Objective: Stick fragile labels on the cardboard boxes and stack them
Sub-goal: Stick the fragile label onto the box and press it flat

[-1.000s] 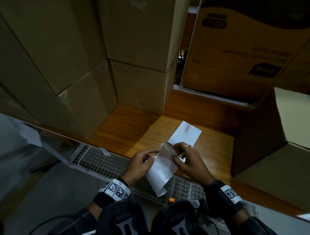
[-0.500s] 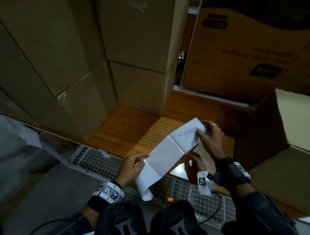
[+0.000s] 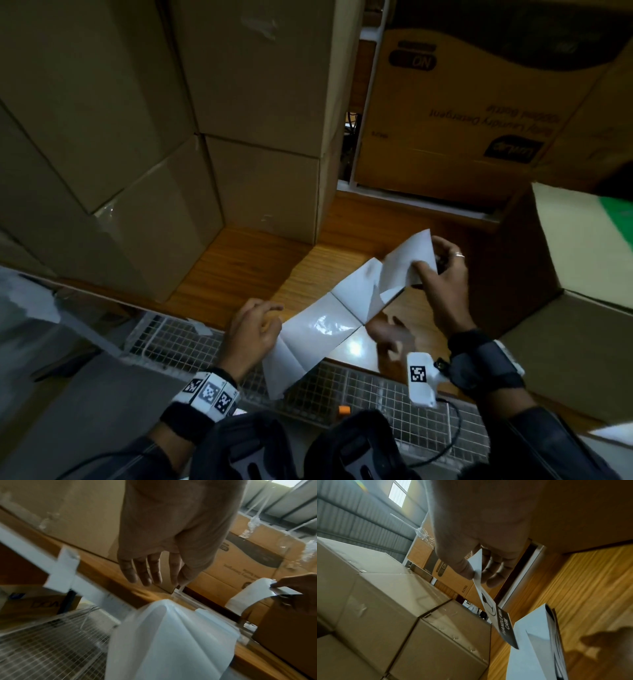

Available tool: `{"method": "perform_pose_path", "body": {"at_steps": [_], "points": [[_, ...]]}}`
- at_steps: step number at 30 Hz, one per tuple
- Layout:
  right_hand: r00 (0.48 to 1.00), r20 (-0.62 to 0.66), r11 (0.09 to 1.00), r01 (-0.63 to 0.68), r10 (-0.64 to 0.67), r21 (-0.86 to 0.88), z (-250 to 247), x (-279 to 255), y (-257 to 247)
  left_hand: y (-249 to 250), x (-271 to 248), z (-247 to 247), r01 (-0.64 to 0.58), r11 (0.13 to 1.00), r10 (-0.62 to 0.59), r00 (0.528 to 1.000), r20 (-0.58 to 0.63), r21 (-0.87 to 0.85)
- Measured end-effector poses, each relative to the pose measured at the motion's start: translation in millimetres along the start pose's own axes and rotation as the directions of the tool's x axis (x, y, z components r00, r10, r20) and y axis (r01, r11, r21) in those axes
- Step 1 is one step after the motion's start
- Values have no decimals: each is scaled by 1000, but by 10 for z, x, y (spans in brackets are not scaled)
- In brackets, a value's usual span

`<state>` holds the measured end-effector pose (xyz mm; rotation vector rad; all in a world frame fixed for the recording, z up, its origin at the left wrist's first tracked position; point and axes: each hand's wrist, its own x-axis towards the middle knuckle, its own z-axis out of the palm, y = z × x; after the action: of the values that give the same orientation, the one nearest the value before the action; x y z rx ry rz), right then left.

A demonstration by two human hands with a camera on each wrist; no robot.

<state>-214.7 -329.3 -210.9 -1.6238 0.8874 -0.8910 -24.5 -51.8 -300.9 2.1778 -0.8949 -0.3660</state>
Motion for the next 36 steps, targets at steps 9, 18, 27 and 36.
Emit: {"method": "perform_pose_path", "body": {"at_steps": [9,18,27,36], "points": [[1000,-18,998,-24,25,57,102,-482,-86,1236,170,274,-586,808,587,810,9,56],[972,-175,976,-123,154,177,-222,-845,-231,1607,202,702,-782,616,784,620,21,98],[967,-186,967,-133,175,217,-717,-1102,-165,1787,42,888,-622,737,637,770,-35,-265],[984,-147,989,-82,100,121,-1534,-1363,-21,2424,-400,1094,-258,684,471,870,144,-682]]}}
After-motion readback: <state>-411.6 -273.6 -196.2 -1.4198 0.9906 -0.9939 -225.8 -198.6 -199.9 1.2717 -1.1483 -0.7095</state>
